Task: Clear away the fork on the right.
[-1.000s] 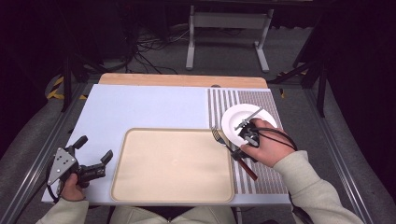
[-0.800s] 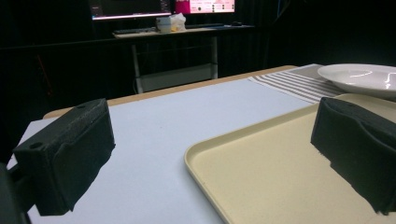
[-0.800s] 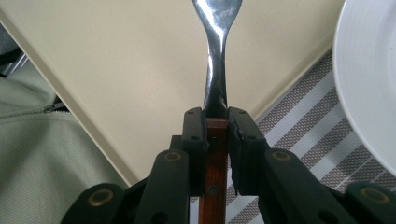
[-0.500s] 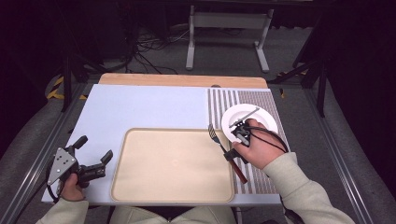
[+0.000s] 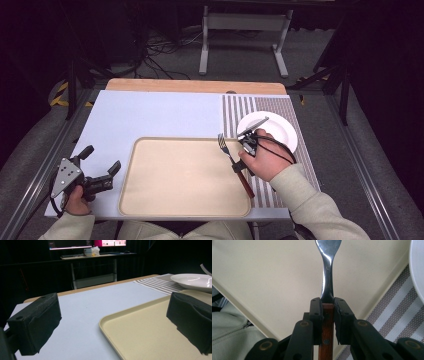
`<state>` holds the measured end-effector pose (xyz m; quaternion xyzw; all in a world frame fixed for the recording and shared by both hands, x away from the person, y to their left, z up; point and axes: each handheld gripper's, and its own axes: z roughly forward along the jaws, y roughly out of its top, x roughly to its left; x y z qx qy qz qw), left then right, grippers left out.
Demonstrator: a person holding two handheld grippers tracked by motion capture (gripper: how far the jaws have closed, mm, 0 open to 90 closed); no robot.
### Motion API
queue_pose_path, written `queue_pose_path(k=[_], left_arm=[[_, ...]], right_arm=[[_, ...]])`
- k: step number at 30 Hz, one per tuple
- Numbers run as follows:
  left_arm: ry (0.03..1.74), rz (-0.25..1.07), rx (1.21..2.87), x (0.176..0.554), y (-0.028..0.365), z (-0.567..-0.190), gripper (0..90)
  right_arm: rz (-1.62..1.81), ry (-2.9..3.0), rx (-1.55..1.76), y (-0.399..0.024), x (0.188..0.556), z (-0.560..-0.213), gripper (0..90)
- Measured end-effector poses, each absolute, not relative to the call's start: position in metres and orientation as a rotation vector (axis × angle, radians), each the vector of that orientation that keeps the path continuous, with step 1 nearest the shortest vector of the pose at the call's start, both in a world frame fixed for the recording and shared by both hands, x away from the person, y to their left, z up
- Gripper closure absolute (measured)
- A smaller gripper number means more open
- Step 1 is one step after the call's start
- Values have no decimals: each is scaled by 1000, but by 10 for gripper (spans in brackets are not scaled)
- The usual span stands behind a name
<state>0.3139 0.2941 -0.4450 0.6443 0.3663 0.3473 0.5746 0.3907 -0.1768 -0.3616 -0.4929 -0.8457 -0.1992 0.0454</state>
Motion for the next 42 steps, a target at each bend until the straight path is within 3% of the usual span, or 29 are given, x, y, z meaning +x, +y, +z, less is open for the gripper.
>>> queue_pose_path(k=[42], left_arm=[[862, 817, 1515, 315, 295, -445, 0]], right_arm=[[-378, -2434, -1703, -152, 410, -408, 773]])
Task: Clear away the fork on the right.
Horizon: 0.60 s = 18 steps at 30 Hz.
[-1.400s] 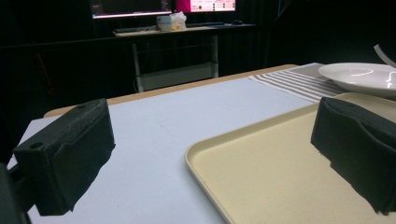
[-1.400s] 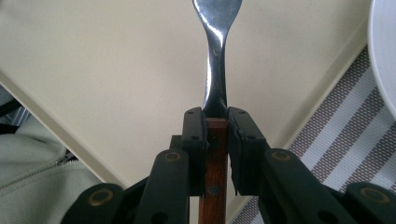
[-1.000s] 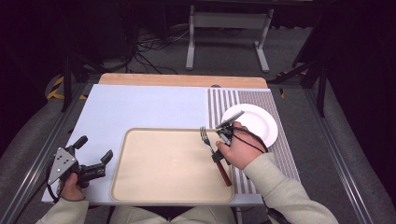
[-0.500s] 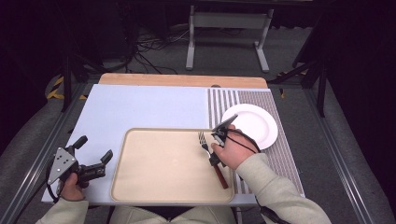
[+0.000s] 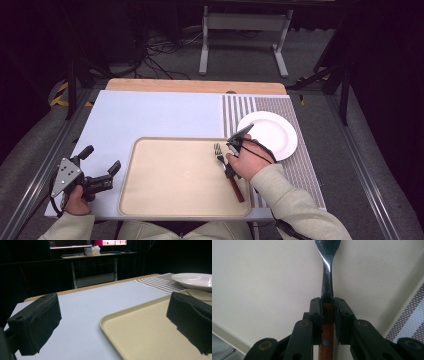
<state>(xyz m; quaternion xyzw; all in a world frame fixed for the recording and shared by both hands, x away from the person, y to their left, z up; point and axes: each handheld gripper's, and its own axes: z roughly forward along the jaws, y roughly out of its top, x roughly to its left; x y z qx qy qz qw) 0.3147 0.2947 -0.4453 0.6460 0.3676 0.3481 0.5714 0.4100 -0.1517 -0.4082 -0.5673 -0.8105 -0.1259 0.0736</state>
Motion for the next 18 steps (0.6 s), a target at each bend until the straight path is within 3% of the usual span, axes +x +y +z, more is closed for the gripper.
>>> queue_pose_path(k=[18], left_arm=[[861, 814, 1518, 315, 295, -445, 1]], right_arm=[[-357, -2403, -1724, -149, 410, -414, 771]])
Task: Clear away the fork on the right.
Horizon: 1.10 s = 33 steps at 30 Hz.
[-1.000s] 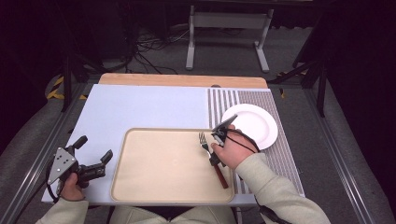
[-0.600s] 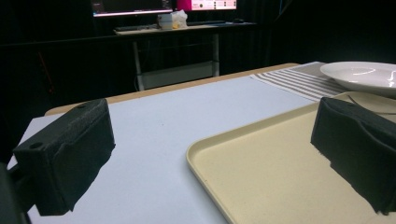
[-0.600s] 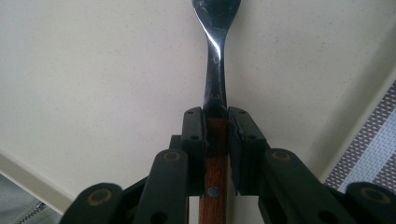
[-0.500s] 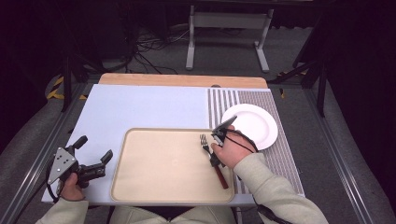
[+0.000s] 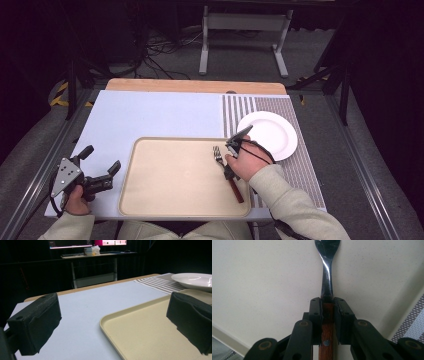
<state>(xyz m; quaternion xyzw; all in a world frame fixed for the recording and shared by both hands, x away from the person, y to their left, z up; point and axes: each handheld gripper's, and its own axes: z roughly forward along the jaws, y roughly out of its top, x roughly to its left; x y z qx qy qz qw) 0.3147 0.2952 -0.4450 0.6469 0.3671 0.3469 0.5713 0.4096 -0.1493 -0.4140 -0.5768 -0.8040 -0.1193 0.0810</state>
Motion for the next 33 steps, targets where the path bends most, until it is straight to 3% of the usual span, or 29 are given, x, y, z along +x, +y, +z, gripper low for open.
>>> queue_pose_path(k=[6, 17, 19, 21, 26, 33], left_arm=[[861, 815, 1516, 315, 295, -445, 1], [860, 814, 1516, 315, 295, -445, 1], [859, 812, 1517, 315, 294, -445, 1], [859, 813, 1516, 315, 295, -445, 1], [860, 811, 1516, 315, 294, -445, 1], [860, 811, 1515, 315, 294, -445, 1]], right_arm=[[-363, -2406, -1716, -149, 409, -415, 763], [-444, -2452, -1675, -149, 408, -411, 612], [-472, -2459, -1673, -149, 407, -409, 542], [-544, -2479, -1646, -148, 406, -409, 390], [-676, -2615, -1555, -146, 405, -407, 229], [-808, -2747, -1392, -144, 409, -402, 188]])
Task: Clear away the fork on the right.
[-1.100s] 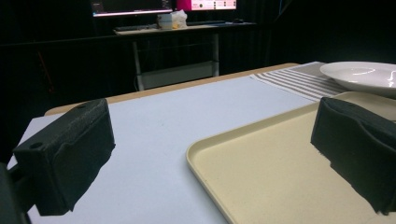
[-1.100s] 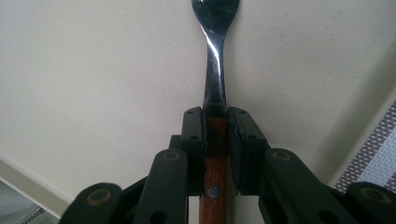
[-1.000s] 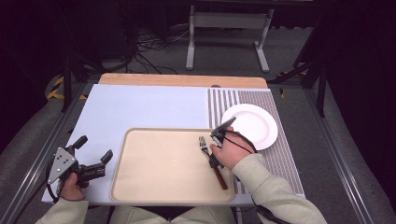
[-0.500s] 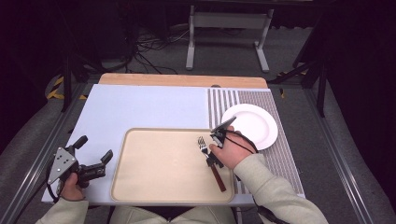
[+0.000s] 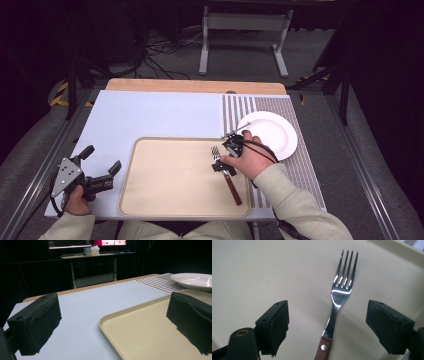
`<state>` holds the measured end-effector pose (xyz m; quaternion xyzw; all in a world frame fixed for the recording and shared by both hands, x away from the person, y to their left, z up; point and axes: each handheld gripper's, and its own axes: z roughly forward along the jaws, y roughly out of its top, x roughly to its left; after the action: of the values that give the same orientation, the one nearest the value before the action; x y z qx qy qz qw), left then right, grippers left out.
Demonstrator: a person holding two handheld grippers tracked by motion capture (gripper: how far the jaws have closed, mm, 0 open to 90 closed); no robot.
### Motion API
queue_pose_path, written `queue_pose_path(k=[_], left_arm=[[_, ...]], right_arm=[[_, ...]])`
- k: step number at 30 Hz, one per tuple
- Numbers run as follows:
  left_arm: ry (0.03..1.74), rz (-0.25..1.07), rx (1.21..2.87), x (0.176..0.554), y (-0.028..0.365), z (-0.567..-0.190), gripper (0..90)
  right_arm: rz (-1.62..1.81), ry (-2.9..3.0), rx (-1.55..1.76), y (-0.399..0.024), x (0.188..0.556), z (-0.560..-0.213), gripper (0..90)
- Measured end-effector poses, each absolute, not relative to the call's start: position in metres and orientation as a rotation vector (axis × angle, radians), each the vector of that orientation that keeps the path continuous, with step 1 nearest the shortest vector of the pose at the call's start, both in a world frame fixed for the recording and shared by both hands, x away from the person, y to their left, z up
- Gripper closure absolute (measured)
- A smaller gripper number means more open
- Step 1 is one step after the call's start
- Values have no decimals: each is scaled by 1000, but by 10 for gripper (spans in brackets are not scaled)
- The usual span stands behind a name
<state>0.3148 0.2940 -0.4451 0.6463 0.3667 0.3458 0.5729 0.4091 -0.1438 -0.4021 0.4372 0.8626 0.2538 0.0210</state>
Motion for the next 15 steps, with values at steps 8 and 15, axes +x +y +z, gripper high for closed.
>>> queue_pose_path(k=[8, 15], left_arm=[[861, 809, 1514, 315, 294, -445, 1], [860, 810, 1513, 315, 294, -445, 1]], right_arm=[[928, 2697, 1049, -142, 418, -400, 285], [935, 2732, 712, -136, 427, -403, 580]])
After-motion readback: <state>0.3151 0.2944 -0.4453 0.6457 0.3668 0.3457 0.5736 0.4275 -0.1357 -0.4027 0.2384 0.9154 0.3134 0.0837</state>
